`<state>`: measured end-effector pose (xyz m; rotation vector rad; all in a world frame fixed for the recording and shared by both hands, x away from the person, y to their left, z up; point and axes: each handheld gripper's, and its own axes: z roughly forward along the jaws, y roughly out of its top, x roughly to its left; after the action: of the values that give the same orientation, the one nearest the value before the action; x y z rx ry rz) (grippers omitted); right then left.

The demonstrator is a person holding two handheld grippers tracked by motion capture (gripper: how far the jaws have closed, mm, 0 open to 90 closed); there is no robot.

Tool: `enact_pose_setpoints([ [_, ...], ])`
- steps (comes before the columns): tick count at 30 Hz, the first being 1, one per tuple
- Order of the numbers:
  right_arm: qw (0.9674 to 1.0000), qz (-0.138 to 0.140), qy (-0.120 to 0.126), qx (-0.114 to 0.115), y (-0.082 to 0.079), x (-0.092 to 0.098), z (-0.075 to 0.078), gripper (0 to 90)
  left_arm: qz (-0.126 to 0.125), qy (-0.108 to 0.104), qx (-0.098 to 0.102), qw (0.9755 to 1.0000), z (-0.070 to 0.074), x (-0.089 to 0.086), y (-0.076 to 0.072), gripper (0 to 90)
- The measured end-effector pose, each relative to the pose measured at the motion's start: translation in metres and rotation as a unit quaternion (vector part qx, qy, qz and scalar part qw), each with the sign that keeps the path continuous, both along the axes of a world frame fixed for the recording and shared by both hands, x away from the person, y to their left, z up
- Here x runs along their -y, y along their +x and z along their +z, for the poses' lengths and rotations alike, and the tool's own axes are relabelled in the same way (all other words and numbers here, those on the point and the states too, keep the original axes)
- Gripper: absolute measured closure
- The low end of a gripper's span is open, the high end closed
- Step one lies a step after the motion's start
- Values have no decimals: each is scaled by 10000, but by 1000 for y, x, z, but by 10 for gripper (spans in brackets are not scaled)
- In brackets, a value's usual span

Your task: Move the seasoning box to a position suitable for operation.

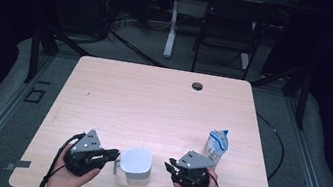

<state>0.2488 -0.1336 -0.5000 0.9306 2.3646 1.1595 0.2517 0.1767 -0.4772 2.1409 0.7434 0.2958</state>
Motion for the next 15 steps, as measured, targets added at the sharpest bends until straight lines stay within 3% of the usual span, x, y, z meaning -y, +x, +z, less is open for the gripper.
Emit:
enact_pose_setpoints([
  [8, 10000, 85, -51, -7, 0, -4, -2, 853, -36, -48, -25, 10000, -1, 5, 1, 900],
  [15, 9999, 115, 58, 21, 1, -5, 0, 882, -46, -87, -46, 9999, -1, 8, 3, 900],
])
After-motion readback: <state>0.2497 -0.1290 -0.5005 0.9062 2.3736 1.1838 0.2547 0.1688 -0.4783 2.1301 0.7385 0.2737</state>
